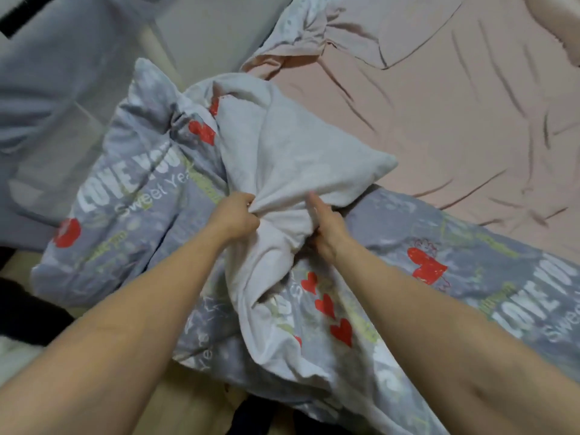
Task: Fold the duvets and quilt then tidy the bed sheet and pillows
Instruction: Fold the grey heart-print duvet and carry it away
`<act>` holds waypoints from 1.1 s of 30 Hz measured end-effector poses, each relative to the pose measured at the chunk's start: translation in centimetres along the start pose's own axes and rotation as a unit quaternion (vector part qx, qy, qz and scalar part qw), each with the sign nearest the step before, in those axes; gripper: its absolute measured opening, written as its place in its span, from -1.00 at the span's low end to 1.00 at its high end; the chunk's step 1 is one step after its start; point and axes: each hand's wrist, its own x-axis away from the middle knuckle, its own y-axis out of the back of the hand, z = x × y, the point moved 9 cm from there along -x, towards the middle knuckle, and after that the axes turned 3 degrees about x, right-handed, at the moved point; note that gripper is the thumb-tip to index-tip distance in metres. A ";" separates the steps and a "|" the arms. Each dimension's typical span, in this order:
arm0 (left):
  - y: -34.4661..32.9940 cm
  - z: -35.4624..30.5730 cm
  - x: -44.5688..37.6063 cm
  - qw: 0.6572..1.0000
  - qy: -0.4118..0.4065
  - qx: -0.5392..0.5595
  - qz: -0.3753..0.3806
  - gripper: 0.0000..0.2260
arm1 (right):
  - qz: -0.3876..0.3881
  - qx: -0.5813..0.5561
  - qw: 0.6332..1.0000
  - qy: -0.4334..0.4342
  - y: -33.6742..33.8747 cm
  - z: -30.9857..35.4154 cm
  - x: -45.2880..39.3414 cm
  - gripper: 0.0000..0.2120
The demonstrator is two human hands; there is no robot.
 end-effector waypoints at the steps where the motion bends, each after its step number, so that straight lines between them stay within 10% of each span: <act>1: 1.2 0.5 0.6 0.998 0.021 0.065 -0.014 -0.73 | 0.002 0.003 1.000 0.020 -1.6 1.0 0.2 0.02; 7: 9.4 7.1 8.8 0.925 0.168 0.342 -0.010 -0.70 | 0.190 0.227 0.911 0.289 -21.0 10.2 13.5 -0.52; 12: 14.9 22.0 21.5 0.837 0.381 0.320 -0.228 -0.85 | 0.440 0.515 0.618 0.400 -32.7 -1.4 25.9 -0.68; 16: 16.1 26.5 27.9 0.814 0.450 0.196 -0.310 -0.66 | 0.465 0.758 0.338 0.308 -29.8 -13.7 24.5 -0.61; 18: 15.4 26.4 27.9 0.837 0.432 0.171 -0.289 -0.64 | 0.460 0.807 0.265 0.259 -28.0 -16.6 23.6 -0.64; 26: 14.8 25.7 19.1 0.930 0.275 0.072 -0.232 -0.48 | 0.283 0.780 0.422 0.366 -33.5 -7.3 17.8 -0.67; 30: 15.8 28.0 13.9 0.950 0.249 0.008 -0.190 -0.42 | 0.241 0.795 0.420 0.365 -35.9 -4.6 14.5 -0.56; 33: 16.3 30.3 10.0 0.961 0.228 -0.011 -0.159 -0.41 | 0.192 0.818 0.339 0.424 -39.3 -2.7 12.6 -0.46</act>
